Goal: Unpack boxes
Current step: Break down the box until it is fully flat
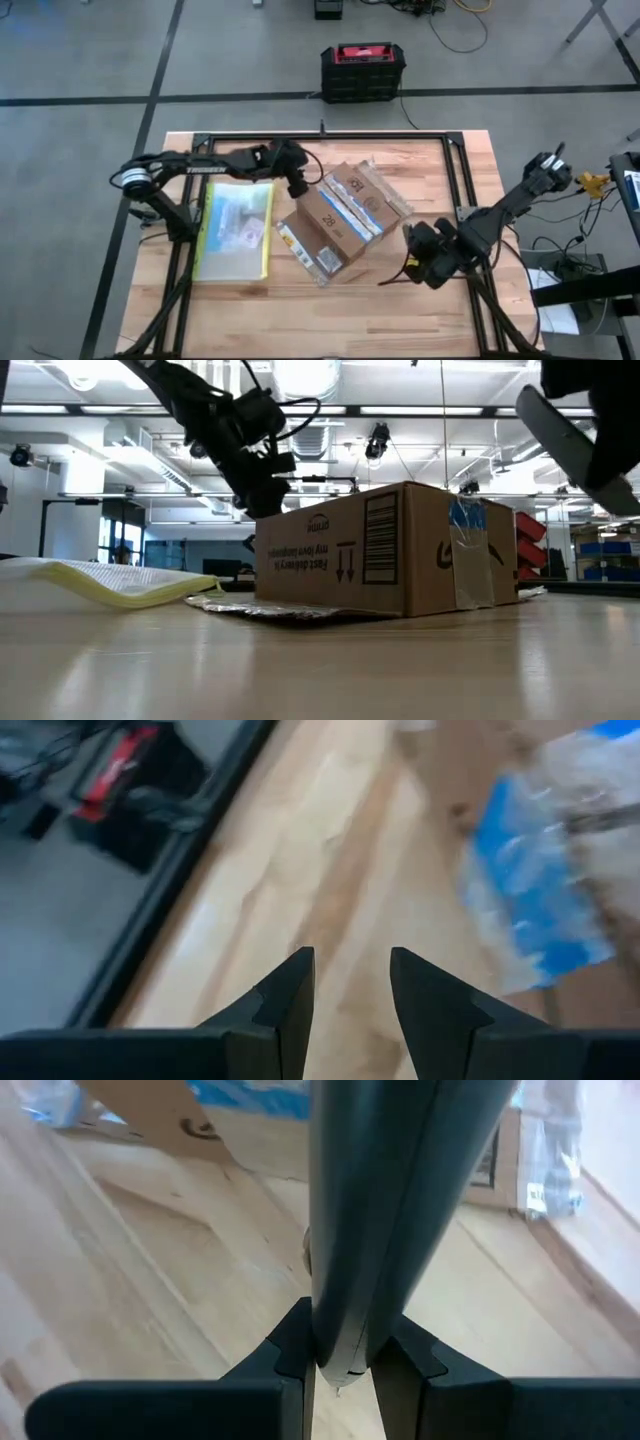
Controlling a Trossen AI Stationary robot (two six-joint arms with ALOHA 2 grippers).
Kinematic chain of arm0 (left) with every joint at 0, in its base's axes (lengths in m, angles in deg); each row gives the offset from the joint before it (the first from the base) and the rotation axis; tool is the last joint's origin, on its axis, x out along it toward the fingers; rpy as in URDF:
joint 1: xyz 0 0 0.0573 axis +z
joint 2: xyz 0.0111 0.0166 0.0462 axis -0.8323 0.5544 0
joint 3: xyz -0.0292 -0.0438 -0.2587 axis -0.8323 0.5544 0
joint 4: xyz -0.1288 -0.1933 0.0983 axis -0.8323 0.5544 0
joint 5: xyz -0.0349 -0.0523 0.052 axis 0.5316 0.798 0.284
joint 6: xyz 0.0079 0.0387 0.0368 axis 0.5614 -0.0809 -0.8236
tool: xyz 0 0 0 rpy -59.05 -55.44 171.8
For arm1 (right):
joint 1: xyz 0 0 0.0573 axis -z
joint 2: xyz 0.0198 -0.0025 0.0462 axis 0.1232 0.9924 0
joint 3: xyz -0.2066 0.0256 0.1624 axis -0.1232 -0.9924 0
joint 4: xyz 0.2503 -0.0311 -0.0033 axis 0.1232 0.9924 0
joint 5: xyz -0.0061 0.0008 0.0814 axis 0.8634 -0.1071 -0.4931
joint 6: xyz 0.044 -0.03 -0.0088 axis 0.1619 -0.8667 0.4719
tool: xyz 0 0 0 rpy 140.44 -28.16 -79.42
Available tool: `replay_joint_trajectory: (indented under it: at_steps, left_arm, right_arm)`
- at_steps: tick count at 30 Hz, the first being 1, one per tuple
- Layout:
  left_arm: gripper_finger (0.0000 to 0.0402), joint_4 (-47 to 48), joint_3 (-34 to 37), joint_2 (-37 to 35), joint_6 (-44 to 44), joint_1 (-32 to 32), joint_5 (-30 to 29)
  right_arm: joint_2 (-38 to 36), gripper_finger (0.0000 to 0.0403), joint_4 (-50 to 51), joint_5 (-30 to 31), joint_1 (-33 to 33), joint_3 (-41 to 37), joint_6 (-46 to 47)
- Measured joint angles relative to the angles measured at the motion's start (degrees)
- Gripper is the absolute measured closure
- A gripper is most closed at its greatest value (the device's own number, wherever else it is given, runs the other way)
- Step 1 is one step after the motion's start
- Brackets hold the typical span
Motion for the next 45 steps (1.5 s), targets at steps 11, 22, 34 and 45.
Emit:
replay_joint_trajectory:
  at_steps: [11,22,34,45]
  left_arm:
    - [0.0283,13.91,0.22,0.22,6.46,-8.22,7.03]
    - [0.0283,22.46,-0.15,-1.35,19.95,-26.71,4.86]
    - [0.0282,21.13,-6.73,-9.53,13.21,-26.17,-5.73]
    - [0.0251,-11.73,-11.09,5.17,-2.82,-11.89,14.01]
  right_arm:
    - [1.64,0.0355,-2.11,5.42,18.41,-0.32,-16.26]
    - [1.61,0.0355,-16.82,6.46,41.15,-0.07,-49.14]
    - [-8.96,0.0355,-21.43,12.8,34.22,-8.76,-35.54]
    - [-14.05,0.0355,-41.32,20.0,31.47,-16.95,-25.89]
